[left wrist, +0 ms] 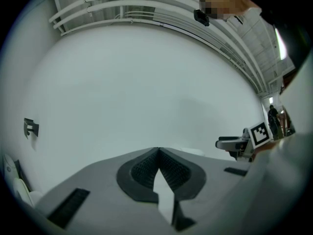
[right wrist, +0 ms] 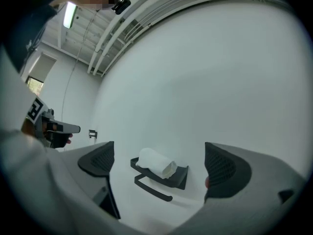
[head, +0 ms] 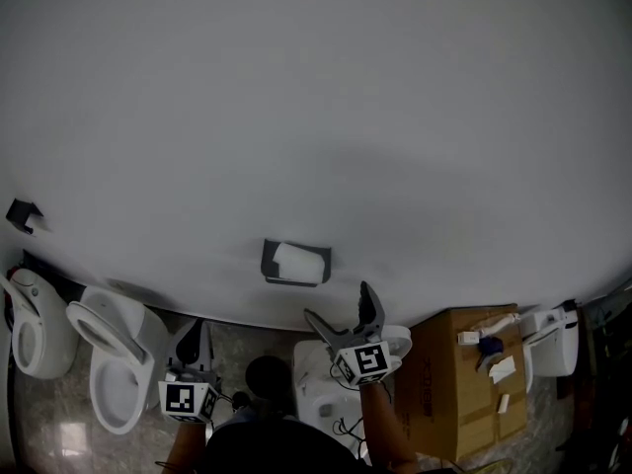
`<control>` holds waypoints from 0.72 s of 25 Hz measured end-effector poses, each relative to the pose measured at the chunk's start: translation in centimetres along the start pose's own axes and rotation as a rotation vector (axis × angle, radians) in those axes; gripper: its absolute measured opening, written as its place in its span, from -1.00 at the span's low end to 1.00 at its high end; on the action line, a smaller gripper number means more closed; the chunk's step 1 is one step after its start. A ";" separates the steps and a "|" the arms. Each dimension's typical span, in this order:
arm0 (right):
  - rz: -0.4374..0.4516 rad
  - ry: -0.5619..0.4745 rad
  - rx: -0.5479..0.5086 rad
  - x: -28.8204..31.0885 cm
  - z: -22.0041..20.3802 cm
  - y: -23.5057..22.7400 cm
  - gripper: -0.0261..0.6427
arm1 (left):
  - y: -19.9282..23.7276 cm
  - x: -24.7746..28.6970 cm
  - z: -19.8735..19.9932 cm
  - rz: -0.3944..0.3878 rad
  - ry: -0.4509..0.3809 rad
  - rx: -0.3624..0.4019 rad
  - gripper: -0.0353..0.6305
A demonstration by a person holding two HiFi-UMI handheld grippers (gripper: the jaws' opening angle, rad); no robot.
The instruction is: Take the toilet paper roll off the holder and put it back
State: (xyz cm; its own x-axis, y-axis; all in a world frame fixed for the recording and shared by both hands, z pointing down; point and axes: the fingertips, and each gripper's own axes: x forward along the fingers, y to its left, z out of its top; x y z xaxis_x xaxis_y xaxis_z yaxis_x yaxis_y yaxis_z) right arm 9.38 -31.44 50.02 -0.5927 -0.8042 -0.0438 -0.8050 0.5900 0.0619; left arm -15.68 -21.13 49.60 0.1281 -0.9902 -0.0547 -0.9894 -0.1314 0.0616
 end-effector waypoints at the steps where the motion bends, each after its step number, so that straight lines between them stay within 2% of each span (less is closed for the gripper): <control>1: 0.002 0.006 0.000 0.4 -0.2 -0.1 0.81 | 0.1 0.1 0.1 0.003 0.000 -0.003 -0.88; 6: 0.017 0.039 0.003 2.0 -1.5 -0.6 0.80 | 0.6 -0.3 -1.1 0.010 0.027 0.008 -0.88; 11: 0.040 0.073 0.025 3.8 -3.0 -1.0 0.80 | 0.6 -0.3 -0.6 0.010 0.019 0.000 -0.88; 15: 0.054 0.105 0.026 5.3 -3.7 -1.1 0.80 | 0.9 -0.3 0.6 0.043 0.053 -0.007 -0.88; 18: 0.069 0.126 0.021 6.3 -4.1 -1.1 0.80 | 0.9 -0.5 0.2 0.032 0.067 -0.028 -0.88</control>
State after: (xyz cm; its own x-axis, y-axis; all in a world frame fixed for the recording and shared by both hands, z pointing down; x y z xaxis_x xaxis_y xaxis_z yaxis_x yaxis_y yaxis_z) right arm 6.59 -37.48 53.80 -0.6399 -0.7637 0.0856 -0.7637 0.6443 0.0400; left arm -16.68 -20.71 49.51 0.1020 -0.9947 0.0147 -0.9909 -0.1003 0.0900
